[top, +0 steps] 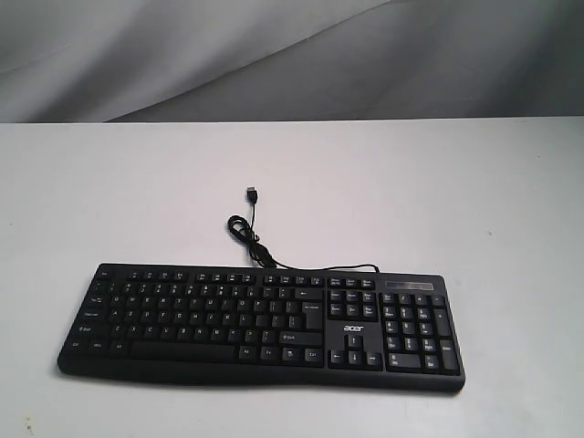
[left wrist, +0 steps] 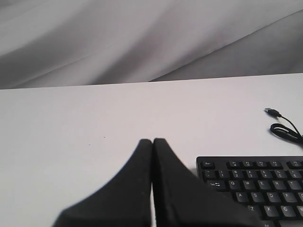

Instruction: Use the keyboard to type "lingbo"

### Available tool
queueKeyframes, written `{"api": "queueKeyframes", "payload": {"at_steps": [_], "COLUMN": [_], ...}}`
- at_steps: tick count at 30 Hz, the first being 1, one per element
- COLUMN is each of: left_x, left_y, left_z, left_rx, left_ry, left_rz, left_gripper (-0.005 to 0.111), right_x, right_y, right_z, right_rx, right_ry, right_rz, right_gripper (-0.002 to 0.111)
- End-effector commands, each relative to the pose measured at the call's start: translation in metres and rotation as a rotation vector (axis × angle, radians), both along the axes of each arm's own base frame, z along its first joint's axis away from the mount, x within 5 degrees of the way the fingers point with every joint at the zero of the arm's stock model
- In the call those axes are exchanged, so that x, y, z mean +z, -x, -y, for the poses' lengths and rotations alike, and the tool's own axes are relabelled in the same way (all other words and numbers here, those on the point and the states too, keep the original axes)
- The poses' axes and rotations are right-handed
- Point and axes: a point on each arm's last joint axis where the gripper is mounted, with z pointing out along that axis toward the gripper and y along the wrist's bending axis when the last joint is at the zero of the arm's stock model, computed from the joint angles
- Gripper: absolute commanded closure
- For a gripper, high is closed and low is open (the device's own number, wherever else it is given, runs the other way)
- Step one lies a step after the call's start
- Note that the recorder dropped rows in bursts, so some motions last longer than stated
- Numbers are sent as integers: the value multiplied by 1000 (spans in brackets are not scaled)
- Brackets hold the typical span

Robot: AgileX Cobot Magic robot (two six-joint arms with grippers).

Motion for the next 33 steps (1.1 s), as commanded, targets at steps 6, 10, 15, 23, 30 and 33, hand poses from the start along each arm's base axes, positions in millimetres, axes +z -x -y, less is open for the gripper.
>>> {"api": "queueKeyframes", "payload": {"at_steps": [6,10,15,23,30,33], "left_x": [-1,-1,-1,-1,-1,-1], "left_y": [0,0,0,0,0,0], "left_z": [0,0,0,0,0,0], "left_rx": [0,0,0,0,0,0], "left_ry": [5,5,5,5,5,5], "left_rz": [6,6,6,6,6,6], "left_gripper": [106,106,106,106,106,106], "right_x": [-56,-69,-79,-80,-80,-80], "right_y": [-6,-8,-6,-5,-5,-5], "right_z": [7,8,8,8,8,8], "right_rx": [-68,-78,-62,-70,-70,-70], "right_ry": [99,177,180,79,85,85], "right_rz": [-135,-186,-303,-308,-309,-309], "right_gripper": [108,108,108,108,108,108]}}
